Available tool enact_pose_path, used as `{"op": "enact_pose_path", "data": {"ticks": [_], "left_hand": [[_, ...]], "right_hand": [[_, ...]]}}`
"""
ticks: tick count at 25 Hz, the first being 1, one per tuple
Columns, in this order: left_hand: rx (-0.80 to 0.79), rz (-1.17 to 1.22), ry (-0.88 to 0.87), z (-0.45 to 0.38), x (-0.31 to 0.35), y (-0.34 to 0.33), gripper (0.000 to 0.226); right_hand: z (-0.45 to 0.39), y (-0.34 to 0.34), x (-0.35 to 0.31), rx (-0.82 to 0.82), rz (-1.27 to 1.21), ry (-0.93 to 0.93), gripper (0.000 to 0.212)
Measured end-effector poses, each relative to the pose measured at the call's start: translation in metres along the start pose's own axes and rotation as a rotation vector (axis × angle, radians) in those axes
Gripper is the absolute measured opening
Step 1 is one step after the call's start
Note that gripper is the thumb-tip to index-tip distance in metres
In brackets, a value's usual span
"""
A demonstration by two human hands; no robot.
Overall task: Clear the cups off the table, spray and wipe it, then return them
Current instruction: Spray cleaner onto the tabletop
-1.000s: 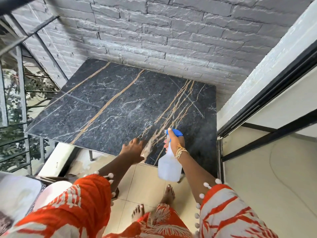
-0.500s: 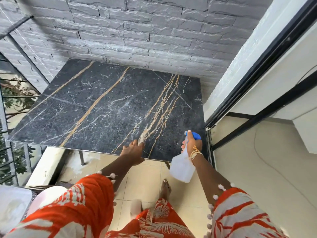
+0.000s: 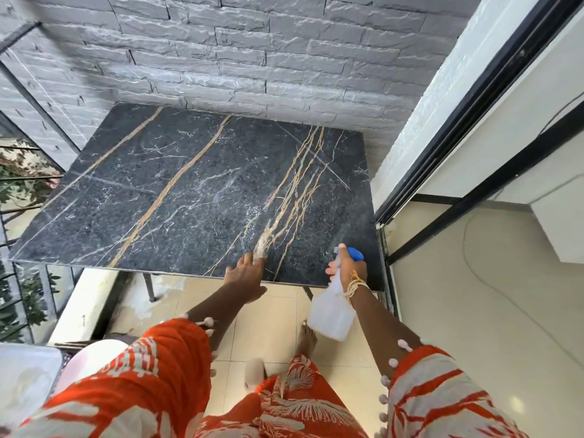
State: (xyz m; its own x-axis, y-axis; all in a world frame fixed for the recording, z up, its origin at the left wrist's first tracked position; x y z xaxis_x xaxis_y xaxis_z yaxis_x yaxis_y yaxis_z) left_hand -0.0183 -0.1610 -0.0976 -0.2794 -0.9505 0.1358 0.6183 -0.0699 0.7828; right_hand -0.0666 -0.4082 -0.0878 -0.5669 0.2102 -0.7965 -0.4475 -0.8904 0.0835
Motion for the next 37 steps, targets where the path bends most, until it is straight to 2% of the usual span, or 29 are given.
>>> {"op": "enact_pose_path", "data": {"ticks": [4, 8, 12, 18, 25, 32, 37], "left_hand": [[0.061, -0.015, 0.047, 0.011, -0.017, -0.005, 0.072], [0.096, -0.047, 0.035, 0.021, -0.029, -0.015, 0.072], [0.081, -0.039, 0.037, 0.030, -0.030, -0.024, 0.073], [0.068, -0.028, 0.034, 0.041, -0.016, -0.034, 0.074], [0.125, 0.026, 0.034, 0.049, 0.023, -0.025, 0.071], [0.123, 0.032, 0.047, 0.071, 0.058, -0.040, 0.074], [0.165, 0.119, 0.093, 0.099, 0.051, -0.054, 0.070]], "right_hand": [[0.018, -0.061, -0.003, -0.215, -0.003, -0.005, 0.028], [0.029, -0.098, 0.006, -0.285, 0.040, -0.001, 0.030], [0.031, -0.104, 0.012, -0.318, 0.122, 0.077, 0.029], [0.034, -0.046, 0.023, -0.130, -0.082, 0.090, 0.028], [0.027, 0.038, 0.024, 0.111, -0.113, 0.130, 0.028], [0.033, 0.090, 0.027, 0.146, -0.074, 0.133, 0.035], [0.047, 0.065, 0.031, -0.006, -0.058, 0.186, 0.029]]}}
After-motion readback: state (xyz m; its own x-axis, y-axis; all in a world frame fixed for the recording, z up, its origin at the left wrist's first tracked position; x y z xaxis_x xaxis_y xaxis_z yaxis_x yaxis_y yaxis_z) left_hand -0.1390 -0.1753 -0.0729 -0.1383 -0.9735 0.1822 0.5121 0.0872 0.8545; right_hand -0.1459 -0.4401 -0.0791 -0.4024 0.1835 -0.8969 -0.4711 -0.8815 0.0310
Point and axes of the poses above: each hand's wrist, its own z-axis away from the middle knuckle, its own y-axis out of the back of the hand, x = y × z, the point moved 8 cm from there along -z, towards the middle knuckle, and after that the axes turned 9 degrees about -x, right-handed, at the moved point
